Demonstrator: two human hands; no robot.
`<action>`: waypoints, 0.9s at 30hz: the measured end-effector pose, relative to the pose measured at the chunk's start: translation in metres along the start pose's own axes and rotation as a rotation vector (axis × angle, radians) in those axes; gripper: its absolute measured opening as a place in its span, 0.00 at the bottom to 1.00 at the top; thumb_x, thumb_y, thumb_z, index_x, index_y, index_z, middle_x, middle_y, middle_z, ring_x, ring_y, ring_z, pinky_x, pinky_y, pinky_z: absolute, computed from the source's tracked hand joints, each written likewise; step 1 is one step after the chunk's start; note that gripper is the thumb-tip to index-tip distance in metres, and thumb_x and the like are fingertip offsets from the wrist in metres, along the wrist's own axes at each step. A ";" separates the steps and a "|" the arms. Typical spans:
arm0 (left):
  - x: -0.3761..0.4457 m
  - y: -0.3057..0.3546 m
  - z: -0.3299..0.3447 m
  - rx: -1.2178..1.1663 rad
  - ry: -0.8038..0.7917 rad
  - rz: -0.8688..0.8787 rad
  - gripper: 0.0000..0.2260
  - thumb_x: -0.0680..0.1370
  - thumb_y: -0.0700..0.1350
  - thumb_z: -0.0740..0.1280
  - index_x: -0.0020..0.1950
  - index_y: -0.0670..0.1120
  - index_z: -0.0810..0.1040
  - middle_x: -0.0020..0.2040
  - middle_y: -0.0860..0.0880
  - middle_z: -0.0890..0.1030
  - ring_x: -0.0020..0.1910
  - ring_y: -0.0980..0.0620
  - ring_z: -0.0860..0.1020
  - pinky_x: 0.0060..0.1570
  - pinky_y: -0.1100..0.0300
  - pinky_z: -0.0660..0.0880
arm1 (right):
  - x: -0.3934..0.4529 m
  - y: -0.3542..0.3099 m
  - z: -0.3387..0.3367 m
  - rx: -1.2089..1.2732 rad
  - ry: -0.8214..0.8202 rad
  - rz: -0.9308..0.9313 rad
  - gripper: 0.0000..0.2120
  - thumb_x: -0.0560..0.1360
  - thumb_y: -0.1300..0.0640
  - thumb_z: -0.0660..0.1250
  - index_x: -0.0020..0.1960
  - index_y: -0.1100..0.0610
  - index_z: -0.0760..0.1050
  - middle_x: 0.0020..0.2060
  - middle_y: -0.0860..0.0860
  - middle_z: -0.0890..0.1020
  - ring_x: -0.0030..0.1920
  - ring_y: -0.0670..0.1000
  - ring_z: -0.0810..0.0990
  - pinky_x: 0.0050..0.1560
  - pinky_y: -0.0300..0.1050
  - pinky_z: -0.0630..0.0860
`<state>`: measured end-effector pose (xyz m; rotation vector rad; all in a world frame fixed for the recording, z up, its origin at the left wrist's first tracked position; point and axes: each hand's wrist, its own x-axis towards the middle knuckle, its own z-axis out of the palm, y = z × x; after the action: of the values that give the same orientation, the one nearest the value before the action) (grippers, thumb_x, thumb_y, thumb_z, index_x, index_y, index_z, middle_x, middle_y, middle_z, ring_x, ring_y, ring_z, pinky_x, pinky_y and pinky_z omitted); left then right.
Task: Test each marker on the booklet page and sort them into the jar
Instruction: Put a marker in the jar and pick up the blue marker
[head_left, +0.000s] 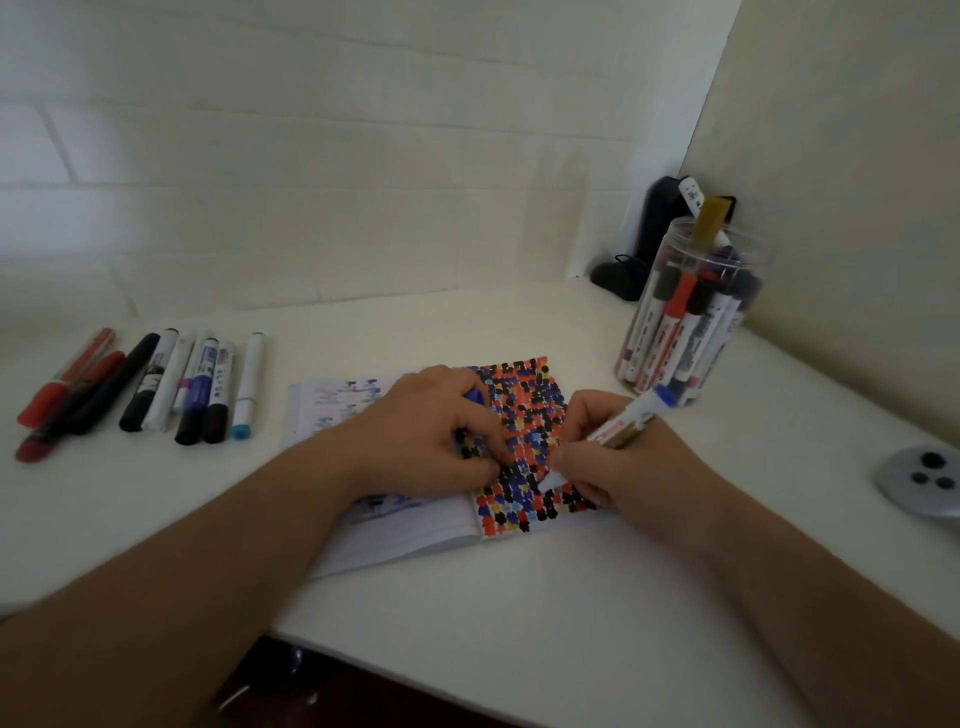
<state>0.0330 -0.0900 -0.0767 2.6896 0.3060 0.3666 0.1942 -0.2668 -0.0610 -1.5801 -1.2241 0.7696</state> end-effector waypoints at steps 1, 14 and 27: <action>0.000 0.001 0.001 0.012 0.007 0.015 0.10 0.70 0.60 0.67 0.49 0.66 0.85 0.49 0.56 0.73 0.51 0.57 0.70 0.53 0.57 0.68 | 0.000 0.001 0.002 -0.044 0.025 0.009 0.13 0.73 0.63 0.74 0.36 0.58 0.72 0.26 0.52 0.75 0.25 0.48 0.71 0.27 0.40 0.69; 0.002 0.009 0.007 -0.024 -0.011 0.063 0.12 0.72 0.51 0.67 0.46 0.70 0.83 0.44 0.55 0.74 0.47 0.57 0.71 0.47 0.60 0.66 | -0.001 0.009 0.008 -0.165 0.093 0.055 0.12 0.73 0.67 0.72 0.40 0.69 0.69 0.33 0.68 0.76 0.28 0.52 0.77 0.31 0.46 0.75; 0.002 0.009 0.008 -0.037 -0.013 0.056 0.12 0.72 0.51 0.67 0.46 0.69 0.84 0.45 0.55 0.75 0.49 0.57 0.72 0.49 0.61 0.65 | -0.001 0.012 0.011 -0.237 0.104 0.008 0.15 0.68 0.59 0.73 0.39 0.67 0.70 0.36 0.69 0.74 0.32 0.54 0.72 0.35 0.50 0.71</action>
<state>0.0389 -0.0999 -0.0796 2.6679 0.2183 0.3672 0.1884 -0.2647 -0.0758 -1.7946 -1.2693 0.5541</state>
